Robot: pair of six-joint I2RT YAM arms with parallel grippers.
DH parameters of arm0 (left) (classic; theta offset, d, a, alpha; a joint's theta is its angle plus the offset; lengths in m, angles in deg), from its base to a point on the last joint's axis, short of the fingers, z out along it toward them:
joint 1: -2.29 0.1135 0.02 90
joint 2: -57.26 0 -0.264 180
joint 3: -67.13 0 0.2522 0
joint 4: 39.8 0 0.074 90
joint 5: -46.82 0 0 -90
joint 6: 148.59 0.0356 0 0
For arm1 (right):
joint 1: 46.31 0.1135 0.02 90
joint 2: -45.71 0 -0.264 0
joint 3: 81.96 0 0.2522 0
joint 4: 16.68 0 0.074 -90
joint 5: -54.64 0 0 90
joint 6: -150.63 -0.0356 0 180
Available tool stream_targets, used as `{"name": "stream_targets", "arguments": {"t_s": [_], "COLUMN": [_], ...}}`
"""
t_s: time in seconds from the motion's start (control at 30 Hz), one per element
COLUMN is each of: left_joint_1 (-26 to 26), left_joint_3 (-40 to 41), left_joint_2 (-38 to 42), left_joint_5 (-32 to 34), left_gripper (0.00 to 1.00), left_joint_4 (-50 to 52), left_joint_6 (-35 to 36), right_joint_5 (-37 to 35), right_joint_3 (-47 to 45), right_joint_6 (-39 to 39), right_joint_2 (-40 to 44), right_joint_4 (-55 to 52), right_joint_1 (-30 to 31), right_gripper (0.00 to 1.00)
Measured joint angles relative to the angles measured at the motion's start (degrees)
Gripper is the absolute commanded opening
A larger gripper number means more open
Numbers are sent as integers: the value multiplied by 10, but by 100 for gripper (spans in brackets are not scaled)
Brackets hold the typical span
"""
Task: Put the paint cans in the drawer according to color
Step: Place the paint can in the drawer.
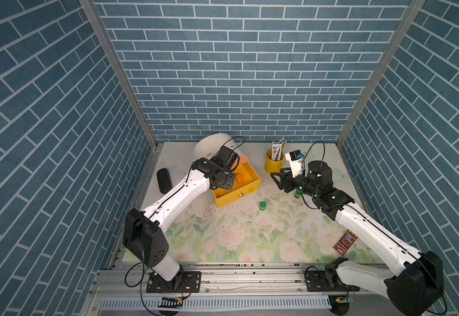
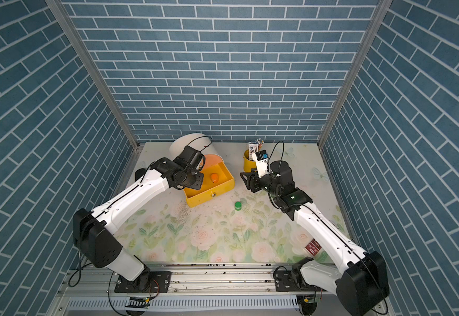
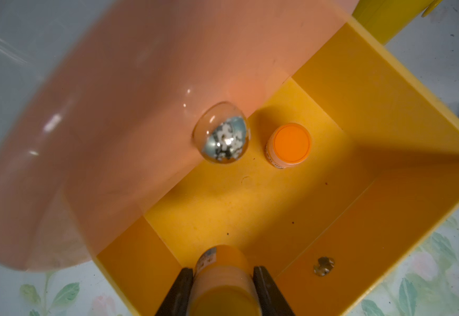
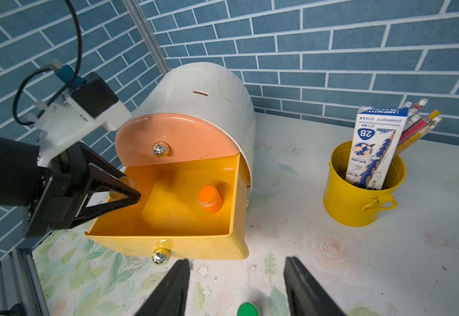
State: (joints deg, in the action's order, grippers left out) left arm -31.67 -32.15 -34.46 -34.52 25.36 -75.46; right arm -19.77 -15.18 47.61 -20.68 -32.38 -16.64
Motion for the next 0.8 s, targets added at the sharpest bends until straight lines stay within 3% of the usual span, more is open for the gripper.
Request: {"name": "stream_targets", "arguments": {"t_s": [0.5,0.57,0.63,0.8], "left_joint_1": [25,27,28,29], "left_joint_3": [57,61,65,71], "left_joint_2": [2,2,4,9], "left_joint_5": [-14,-15,-17,-26], "left_gripper": [25,29,40,53], "left_joint_4": [-89,-99,-106,-112], "left_joint_6": [5,6,7,9], "right_joint_5": [12,12,12,11], "right_joint_3": [0,0,0,0], "right_joint_6": [16,19,24,29], "right_joint_2": [0,0,0,0], "right_joint_4": [0,0,0,0], "right_joint_1": [17,21,24,26], "right_gripper": [57,57,57,57]}}
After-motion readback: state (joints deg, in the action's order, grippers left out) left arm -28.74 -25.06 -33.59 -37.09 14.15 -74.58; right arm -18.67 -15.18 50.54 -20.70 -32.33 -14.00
